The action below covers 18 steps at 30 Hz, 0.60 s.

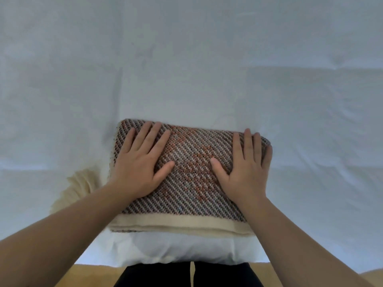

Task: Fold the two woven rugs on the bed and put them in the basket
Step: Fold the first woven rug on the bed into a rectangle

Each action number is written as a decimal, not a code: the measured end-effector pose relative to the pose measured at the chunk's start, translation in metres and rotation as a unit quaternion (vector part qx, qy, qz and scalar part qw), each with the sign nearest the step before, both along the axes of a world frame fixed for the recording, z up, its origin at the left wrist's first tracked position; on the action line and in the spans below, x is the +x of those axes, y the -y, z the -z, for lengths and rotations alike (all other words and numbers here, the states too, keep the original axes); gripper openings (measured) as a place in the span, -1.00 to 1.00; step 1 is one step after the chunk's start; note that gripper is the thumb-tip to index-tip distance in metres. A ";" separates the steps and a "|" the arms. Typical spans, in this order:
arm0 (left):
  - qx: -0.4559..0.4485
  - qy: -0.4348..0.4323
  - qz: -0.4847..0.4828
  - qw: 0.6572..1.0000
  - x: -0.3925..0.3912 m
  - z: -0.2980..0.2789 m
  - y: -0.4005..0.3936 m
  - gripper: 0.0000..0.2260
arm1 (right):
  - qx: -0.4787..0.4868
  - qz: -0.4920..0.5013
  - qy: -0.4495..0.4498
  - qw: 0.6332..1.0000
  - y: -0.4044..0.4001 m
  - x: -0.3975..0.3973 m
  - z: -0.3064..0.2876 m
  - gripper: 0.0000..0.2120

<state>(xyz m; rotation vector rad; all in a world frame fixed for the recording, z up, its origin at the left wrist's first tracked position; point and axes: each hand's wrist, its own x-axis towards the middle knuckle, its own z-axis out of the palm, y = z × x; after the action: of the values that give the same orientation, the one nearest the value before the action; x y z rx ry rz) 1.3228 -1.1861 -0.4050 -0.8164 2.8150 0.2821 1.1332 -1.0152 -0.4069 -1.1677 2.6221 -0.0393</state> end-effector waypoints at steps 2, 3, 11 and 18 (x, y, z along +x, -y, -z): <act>0.003 -0.040 -0.004 0.999 -0.023 -0.008 -0.010 -0.42 | -0.059 -0.037 -0.007 0.998 0.019 0.016 -0.005 -0.30; 0.015 -0.049 0.002 0.999 -0.032 -0.008 -0.013 -0.44 | -0.073 -0.060 -0.006 0.995 0.027 0.023 -0.002 -0.35; 0.009 0.037 0.001 0.999 0.005 0.015 0.012 -0.36 | 0.018 -0.018 0.004 1.000 -0.015 -0.010 0.014 -0.25; 0.007 -0.037 0.075 0.996 -0.015 0.013 -0.024 -0.43 | -0.084 -0.110 0.005 0.990 0.008 0.036 0.013 -0.39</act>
<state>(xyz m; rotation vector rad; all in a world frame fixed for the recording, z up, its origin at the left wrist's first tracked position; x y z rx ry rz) 1.3073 -1.1622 -0.4185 -0.6003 2.9202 0.3140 1.1688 -1.0234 -0.4195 -1.5016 2.5044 -0.2246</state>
